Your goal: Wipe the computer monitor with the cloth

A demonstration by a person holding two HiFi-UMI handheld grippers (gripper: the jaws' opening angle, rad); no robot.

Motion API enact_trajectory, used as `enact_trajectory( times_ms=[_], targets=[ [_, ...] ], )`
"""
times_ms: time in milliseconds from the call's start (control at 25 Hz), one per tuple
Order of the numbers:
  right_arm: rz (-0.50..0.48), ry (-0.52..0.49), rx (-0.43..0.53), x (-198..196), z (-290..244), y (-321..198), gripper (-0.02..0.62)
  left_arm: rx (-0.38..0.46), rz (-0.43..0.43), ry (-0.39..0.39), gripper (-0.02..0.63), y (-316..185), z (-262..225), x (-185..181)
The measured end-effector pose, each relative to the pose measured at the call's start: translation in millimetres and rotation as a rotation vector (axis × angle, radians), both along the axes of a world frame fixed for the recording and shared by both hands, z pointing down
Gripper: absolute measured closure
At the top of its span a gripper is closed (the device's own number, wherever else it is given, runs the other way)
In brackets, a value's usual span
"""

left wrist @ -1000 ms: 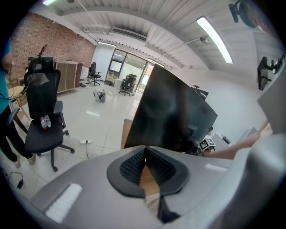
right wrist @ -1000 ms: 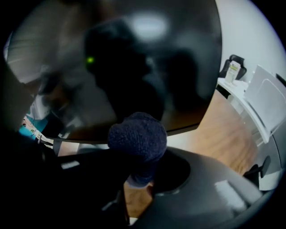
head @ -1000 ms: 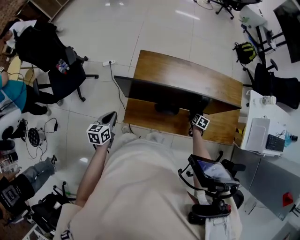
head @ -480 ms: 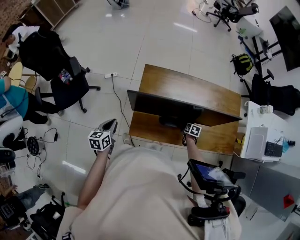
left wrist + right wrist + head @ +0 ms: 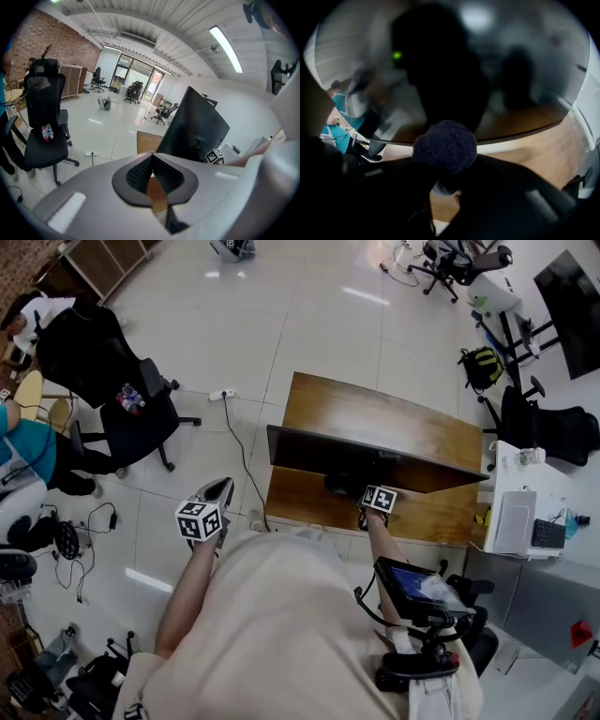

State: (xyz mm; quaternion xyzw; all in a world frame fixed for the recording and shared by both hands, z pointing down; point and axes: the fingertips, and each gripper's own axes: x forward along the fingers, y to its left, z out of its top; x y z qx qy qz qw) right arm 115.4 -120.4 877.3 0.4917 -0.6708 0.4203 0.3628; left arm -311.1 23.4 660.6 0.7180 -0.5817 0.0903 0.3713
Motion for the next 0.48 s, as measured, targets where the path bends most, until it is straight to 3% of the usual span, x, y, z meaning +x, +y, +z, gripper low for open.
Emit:
enact_trajectory(
  times_ms=[480],
  targets=[
    [-0.060,-0.042,0.029,-82,1,8,0.486,0.000,0.025,-0.003,0.620,7,1,-44]
  ],
)
